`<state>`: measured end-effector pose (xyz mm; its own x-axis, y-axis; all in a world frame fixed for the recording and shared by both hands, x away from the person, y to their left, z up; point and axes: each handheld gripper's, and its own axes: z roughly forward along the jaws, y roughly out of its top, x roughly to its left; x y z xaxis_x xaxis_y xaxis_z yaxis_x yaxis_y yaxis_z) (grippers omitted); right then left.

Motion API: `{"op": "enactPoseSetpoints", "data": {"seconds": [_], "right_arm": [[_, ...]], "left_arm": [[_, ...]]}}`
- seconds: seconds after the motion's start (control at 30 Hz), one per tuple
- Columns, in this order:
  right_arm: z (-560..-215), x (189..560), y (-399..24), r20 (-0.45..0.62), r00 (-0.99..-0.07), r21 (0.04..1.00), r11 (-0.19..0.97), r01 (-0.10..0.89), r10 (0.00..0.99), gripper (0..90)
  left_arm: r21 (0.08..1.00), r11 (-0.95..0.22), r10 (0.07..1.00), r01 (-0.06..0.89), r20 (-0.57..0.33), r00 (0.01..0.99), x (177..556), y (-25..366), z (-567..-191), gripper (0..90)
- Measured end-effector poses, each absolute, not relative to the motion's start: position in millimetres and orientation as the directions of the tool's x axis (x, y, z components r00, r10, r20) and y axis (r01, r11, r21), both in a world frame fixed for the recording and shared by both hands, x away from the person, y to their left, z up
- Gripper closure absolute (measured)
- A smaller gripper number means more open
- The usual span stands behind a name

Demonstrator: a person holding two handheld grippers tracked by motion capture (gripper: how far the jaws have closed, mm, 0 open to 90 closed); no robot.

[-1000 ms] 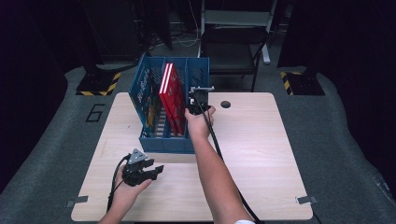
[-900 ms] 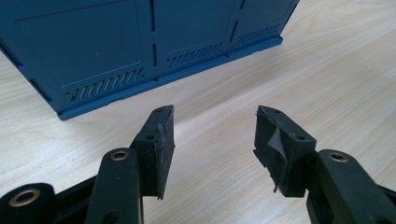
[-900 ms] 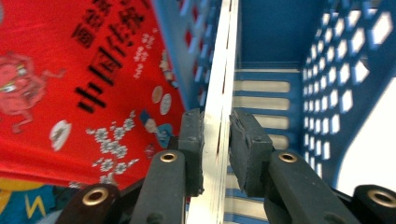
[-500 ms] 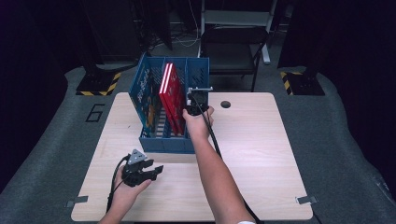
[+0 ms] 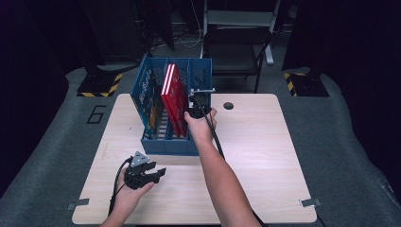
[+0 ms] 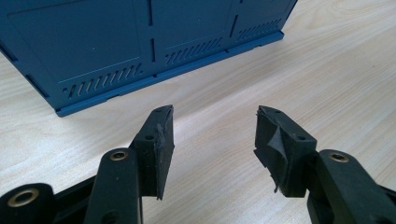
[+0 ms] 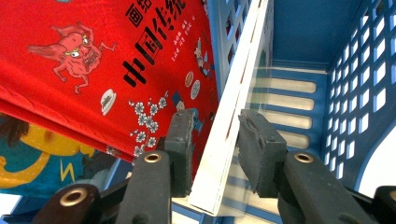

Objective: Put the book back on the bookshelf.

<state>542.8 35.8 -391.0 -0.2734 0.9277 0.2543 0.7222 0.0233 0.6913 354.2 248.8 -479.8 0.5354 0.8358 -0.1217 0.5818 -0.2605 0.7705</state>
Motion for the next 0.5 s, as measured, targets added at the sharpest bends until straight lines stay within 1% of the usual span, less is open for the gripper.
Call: {"op": "enactPoseSetpoints", "data": {"seconds": [0.37,0.43,0.5], "right_arm": [[-386.7,539.7,35.9,0.239,-0.278,0.701,0.033,0.712,0.93,60.7],[-384.8,539.1,35.5,0.23,-0.276,0.705,0.035,0.708,0.933,59.7],[-383.0,538.9,34.1,0.222,-0.274,0.704,0.041,0.709,0.936,58.1]], "left_arm": [[0.763,-0.263,0.837,0.59,-0.124,0.533,355.2,249.3,-479.8,46.9],[0.757,-0.254,0.837,0.602,-0.14,0.529,355.4,248.0,-480.7,46.8],[0.758,-0.265,0.838,0.596,-0.125,0.531,356.6,247.3,-482.1,46.8]]}}
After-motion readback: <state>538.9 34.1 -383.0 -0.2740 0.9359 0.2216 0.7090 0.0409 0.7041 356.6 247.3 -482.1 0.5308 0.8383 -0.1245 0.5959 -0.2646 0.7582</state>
